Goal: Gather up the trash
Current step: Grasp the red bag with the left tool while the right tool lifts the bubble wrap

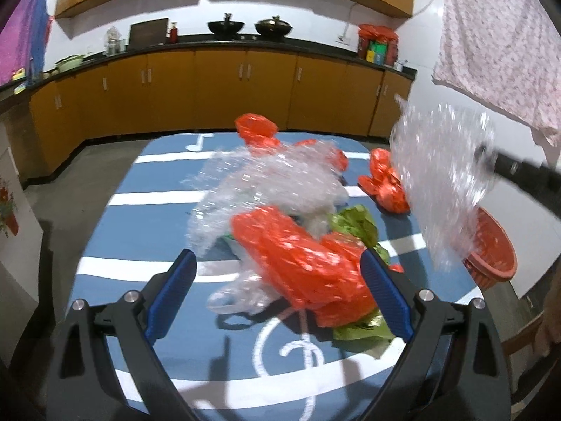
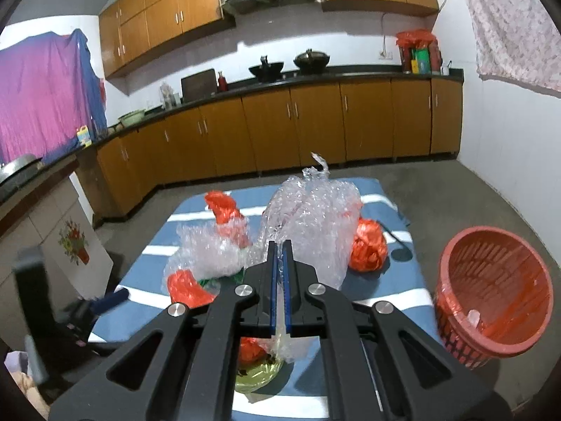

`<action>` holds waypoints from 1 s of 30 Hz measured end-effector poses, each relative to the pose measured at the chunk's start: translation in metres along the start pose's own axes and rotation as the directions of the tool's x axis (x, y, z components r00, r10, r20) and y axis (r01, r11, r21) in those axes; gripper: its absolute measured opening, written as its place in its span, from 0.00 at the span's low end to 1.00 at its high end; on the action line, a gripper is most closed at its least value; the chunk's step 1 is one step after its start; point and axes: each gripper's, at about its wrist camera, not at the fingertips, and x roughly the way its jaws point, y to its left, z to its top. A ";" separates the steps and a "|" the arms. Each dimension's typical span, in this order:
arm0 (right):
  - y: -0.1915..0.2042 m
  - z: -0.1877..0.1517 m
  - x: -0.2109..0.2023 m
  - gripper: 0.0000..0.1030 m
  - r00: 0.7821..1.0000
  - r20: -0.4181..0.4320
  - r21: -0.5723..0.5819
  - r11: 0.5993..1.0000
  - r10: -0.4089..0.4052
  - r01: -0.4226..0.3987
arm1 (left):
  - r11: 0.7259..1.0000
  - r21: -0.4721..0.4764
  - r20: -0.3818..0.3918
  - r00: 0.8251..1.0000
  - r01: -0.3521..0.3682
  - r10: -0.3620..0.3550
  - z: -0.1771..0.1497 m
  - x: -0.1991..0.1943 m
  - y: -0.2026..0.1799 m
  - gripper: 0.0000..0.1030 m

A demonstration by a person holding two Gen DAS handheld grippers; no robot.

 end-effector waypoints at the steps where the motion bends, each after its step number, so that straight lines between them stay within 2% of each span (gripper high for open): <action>1: -0.001 0.001 -0.002 0.03 1.000 0.005 0.001 1.000 -0.004 0.004 | 1.000 0.004 -0.010 1.000 0.008 -0.008 -0.001 0.004 -0.004 0.90; 10: -0.015 -0.001 -0.011 0.03 0.998 0.012 0.018 0.998 -0.060 0.060 | 1.000 -0.022 -0.086 0.996 0.018 -0.020 0.003 0.035 -0.012 0.89; 13: -0.020 -0.003 -0.012 0.03 0.998 0.008 0.024 0.997 -0.068 0.068 | 0.998 -0.047 -0.127 0.991 0.030 -0.036 0.002 0.046 -0.008 0.72; 15: -0.024 -0.005 -0.013 0.03 0.997 0.001 0.028 0.997 -0.076 0.076 | 0.996 -0.070 -0.141 0.988 0.047 -0.057 0.001 0.051 -0.005 0.54; 16: -0.025 -0.005 -0.013 0.03 0.997 0.000 0.030 0.997 -0.078 0.078 | 0.996 -0.079 -0.145 0.987 0.052 -0.063 0.001 0.052 -0.004 0.51; 18: -0.026 -0.007 -0.014 0.03 0.997 -0.001 0.033 0.996 -0.080 0.080 | 0.995 -0.084 -0.138 0.988 0.057 -0.069 0.002 0.051 -0.002 0.32; 19: -0.027 -0.007 -0.014 0.03 0.997 -0.001 0.034 0.996 -0.081 0.081 | 0.995 -0.083 -0.131 0.989 0.063 -0.073 0.002 0.050 -0.002 0.29; 21: -0.028 -0.007 -0.016 0.03 0.997 -0.001 0.034 0.996 -0.081 0.081 | 0.995 -0.082 -0.120 0.990 0.063 -0.072 0.003 0.047 -0.002 0.13; 24: -0.028 -0.008 -0.018 0.03 0.997 0.003 0.033 0.996 -0.082 0.082 | 0.994 -0.088 -0.095 0.992 0.069 -0.078 0.006 0.041 0.000 0.09; 30: -0.030 -0.008 -0.024 0.03 0.996 0.012 0.035 0.996 -0.086 0.086 | 0.994 -0.056 -0.025 0.995 0.091 -0.092 0.016 0.017 -0.006 0.07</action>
